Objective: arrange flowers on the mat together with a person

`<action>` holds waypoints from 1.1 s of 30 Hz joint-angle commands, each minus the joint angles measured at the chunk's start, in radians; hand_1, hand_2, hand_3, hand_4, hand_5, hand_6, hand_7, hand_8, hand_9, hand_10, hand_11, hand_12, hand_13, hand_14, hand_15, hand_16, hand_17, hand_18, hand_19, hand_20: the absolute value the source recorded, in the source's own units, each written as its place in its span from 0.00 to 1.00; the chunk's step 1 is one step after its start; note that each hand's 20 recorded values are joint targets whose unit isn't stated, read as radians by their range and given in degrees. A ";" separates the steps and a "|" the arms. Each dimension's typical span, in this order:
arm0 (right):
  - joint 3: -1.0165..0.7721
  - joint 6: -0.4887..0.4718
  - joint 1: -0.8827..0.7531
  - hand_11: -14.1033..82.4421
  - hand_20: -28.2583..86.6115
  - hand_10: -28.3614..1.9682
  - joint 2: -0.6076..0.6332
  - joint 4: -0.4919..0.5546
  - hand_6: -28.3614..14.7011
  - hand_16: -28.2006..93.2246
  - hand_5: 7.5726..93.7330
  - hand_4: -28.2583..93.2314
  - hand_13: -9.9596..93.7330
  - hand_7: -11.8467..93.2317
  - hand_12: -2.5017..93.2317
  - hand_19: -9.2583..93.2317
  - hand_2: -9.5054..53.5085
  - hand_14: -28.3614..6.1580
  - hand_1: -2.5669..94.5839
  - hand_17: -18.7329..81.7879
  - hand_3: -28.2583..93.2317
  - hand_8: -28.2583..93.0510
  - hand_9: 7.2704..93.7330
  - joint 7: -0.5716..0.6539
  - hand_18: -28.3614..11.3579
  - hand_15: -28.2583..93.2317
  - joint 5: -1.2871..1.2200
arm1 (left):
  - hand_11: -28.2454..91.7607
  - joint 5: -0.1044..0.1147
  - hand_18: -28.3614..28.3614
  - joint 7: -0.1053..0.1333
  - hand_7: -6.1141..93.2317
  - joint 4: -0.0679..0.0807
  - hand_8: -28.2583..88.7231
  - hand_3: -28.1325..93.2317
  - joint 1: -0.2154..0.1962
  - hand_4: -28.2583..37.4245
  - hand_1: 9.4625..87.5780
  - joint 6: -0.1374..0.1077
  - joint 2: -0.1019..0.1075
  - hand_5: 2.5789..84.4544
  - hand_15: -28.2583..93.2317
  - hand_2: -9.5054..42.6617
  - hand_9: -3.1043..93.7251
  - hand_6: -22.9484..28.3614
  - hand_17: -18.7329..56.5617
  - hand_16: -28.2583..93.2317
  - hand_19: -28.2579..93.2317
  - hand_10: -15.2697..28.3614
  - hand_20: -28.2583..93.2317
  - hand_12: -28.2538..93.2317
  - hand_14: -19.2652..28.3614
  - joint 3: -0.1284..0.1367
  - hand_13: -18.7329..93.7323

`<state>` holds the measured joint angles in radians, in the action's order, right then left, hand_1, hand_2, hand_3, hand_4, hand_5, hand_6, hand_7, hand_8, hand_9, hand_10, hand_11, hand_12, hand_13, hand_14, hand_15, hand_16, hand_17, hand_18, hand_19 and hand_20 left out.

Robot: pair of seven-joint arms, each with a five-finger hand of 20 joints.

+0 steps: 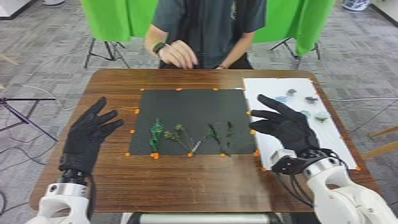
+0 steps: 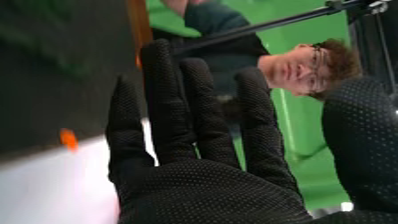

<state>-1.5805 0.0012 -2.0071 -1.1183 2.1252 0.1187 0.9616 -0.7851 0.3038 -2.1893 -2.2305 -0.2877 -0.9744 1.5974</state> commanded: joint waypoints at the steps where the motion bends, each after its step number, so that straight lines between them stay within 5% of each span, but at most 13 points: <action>1: -0.011 0.113 0.067 0.36 0.43 0.38 0.136 0.007 0.70 0.33 0.41 0.02 0.52 0.27 0.19 0.63 0.19 0.31 0.25 0.27 0.88 0.13 0.48 0.074 0.01 0.67 0.249 | 0.41 -0.001 0.93 0.003 0.16 -0.005 0.17 0.88 -0.014 0.00 0.17 -0.001 0.003 0.39 0.60 0.29 0.40 0.53 0.14 0.17 0.64 0.75 0.36 0.30 0.97 0.002 0.42; 11: 0.100 0.235 0.208 0.48 0.44 0.43 0.355 -0.072 0.69 0.33 0.46 0.03 0.59 0.29 0.20 0.71 0.10 0.37 0.32 0.33 0.88 0.12 0.54 0.266 0.01 0.75 0.648 | 0.41 -0.002 0.93 0.006 0.16 -0.009 0.16 0.88 -0.016 0.00 0.17 -0.003 0.006 0.39 0.60 0.29 0.40 0.53 0.14 0.17 0.64 0.75 0.36 0.30 0.96 0.002 0.42; 33: 0.596 0.104 0.593 0.56 0.42 0.47 0.497 -0.362 0.74 0.33 0.51 0.03 0.66 0.31 0.20 0.72 0.02 0.44 0.37 0.37 0.88 0.11 0.60 0.383 0.03 0.74 1.228 | 0.42 0.006 0.93 0.020 0.16 0.000 0.16 0.88 0.013 0.00 0.17 -0.003 0.012 0.39 0.59 0.28 0.41 0.53 0.14 0.17 0.64 0.76 0.36 0.30 0.96 -0.010 0.44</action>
<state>-1.0775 0.1463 -1.4899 -0.6223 1.8151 0.4771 2.0934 -0.7830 0.3217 -2.1932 -2.2215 -0.2894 -0.9602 1.5910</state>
